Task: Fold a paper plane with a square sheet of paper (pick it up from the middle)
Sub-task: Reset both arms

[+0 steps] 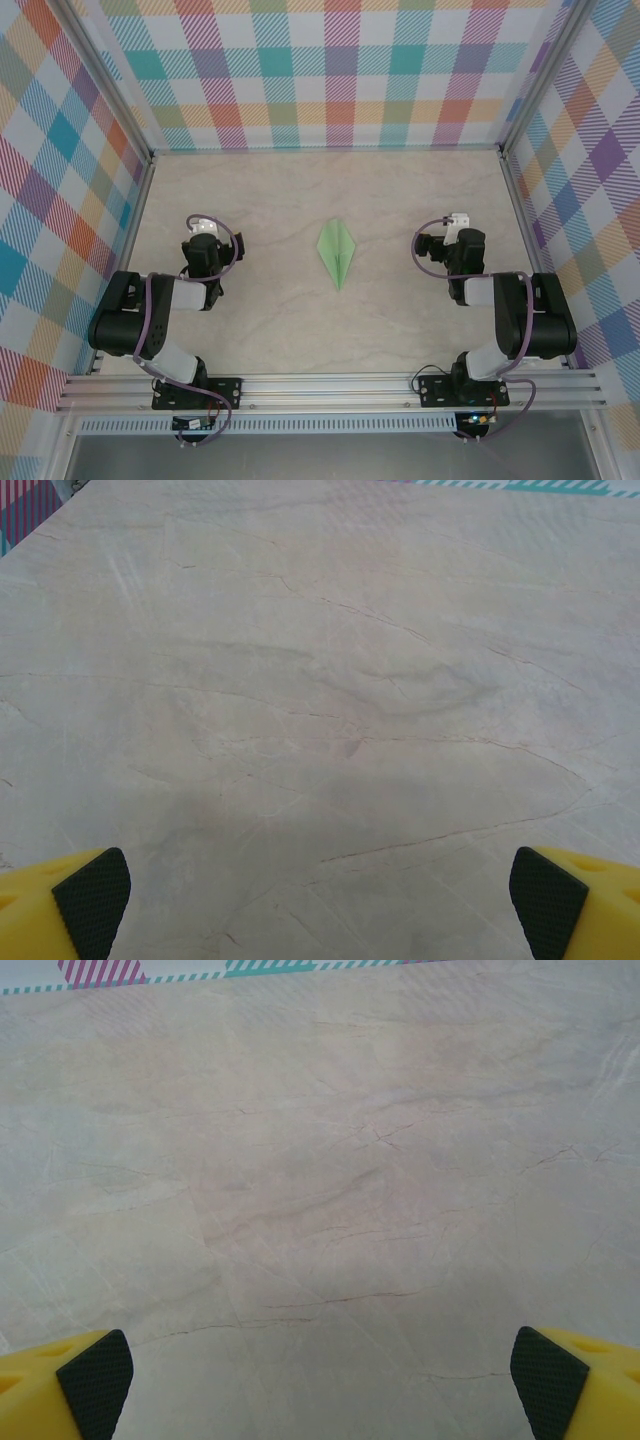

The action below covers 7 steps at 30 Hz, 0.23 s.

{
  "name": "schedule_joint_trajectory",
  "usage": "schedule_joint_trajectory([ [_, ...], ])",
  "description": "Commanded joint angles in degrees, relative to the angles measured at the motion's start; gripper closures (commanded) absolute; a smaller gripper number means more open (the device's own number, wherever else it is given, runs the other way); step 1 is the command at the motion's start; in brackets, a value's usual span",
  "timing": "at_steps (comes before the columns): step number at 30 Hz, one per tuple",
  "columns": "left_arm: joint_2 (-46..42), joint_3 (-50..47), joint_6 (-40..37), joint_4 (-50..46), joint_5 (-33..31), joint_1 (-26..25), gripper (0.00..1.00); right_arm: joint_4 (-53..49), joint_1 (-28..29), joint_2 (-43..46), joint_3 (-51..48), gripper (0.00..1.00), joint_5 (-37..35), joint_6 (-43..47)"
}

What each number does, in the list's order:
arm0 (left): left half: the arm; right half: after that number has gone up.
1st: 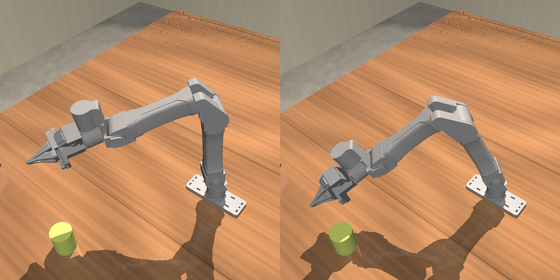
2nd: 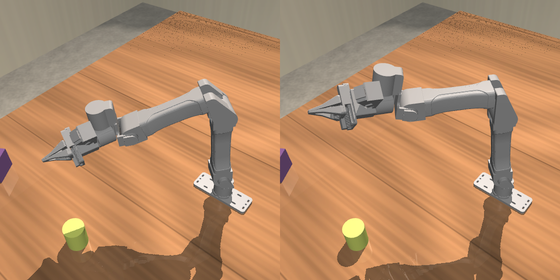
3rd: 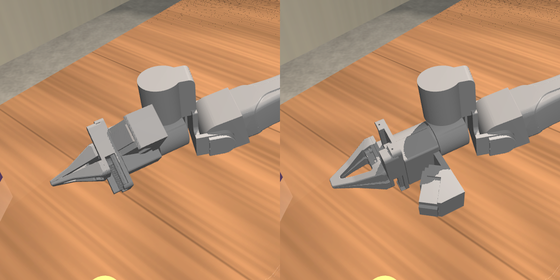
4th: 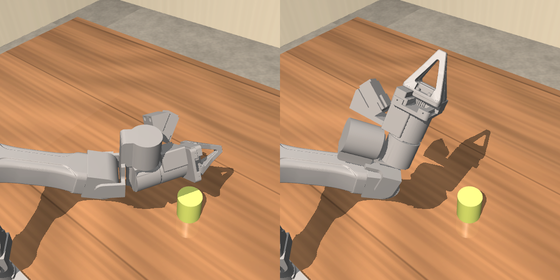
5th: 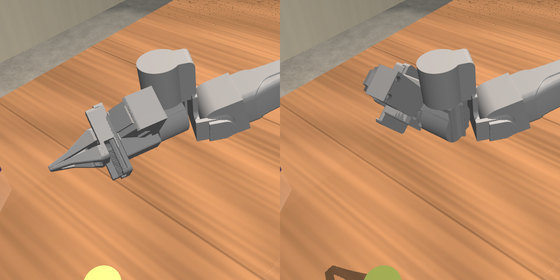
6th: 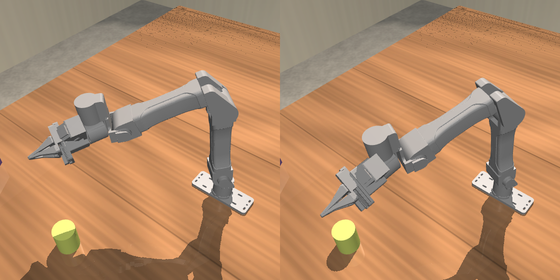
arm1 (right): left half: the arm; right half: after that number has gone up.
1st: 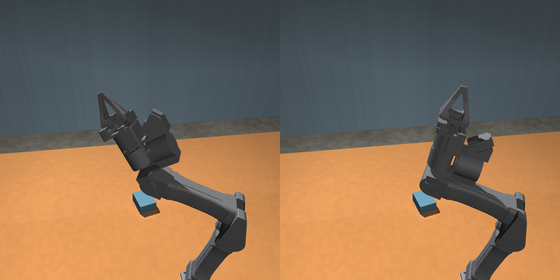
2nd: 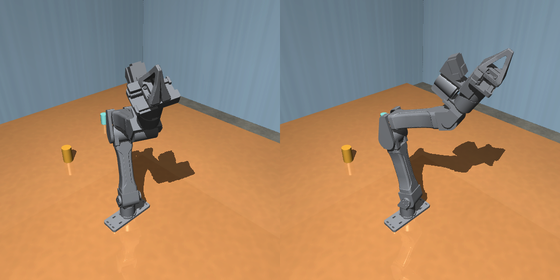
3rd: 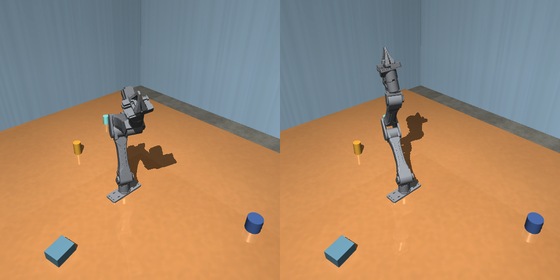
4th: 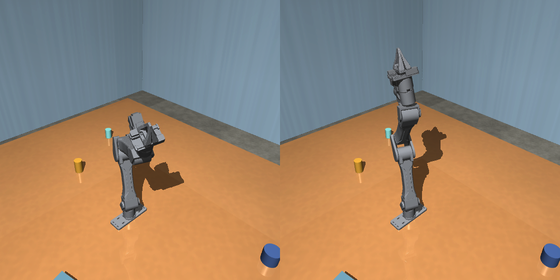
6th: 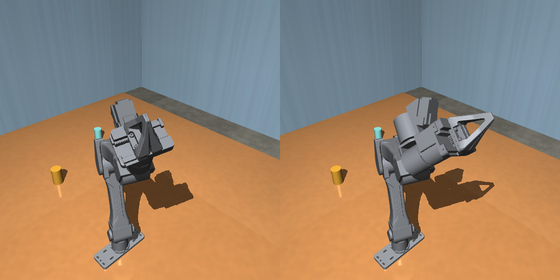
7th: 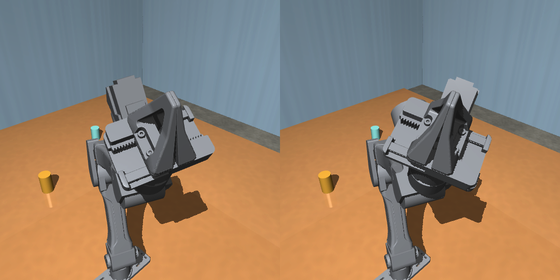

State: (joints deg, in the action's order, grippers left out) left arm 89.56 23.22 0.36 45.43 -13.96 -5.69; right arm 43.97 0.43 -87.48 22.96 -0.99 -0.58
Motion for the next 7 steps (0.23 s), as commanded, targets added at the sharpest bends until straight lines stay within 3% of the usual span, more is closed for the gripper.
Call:
schedule_joint_trajectory([
  [1,-0.09,-0.01,-0.37,2.21,0.7,0.33,0.0,2.09,0.39,0.1,0.77,0.0,0.19,0.05],
  [7,-0.11,-0.01,-0.36,2.23,0.71,0.32,0.0,2.0,0.39,0.08,0.85,0.0,0.42,-0.04],
])
